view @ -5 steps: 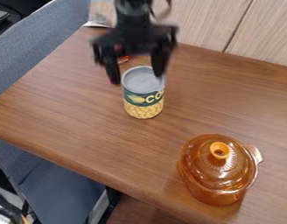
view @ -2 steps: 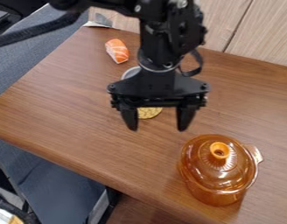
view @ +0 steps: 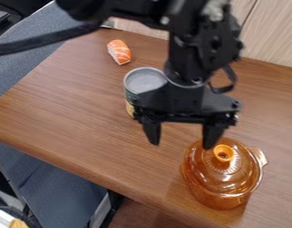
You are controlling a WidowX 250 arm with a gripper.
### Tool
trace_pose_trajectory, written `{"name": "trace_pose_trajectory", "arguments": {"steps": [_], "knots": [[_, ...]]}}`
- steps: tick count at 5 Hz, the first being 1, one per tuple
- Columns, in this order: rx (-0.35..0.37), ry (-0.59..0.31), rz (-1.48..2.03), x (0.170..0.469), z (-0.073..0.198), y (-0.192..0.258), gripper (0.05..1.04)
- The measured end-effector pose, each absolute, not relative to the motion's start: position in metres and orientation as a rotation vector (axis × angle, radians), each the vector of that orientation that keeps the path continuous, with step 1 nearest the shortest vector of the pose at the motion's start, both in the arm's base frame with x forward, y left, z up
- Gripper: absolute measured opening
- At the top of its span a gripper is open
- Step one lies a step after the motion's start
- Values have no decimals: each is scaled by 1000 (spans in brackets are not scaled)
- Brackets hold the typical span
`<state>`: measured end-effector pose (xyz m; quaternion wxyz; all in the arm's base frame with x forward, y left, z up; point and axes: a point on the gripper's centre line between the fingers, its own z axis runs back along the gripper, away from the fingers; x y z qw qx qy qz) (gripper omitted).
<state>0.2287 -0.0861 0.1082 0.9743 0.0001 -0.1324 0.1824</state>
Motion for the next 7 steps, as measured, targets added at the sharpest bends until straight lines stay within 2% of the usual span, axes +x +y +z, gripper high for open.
{"name": "trace_pose_trajectory", "arguments": {"steps": [2,5,6,7], "knots": [[-32,-220,308,237,105,-118,1001],[7,-178,283,252,78,-140,1001],[1,-183,274,260,78,-147,948],[-17,-200,268,261,78,-149,700]]}}
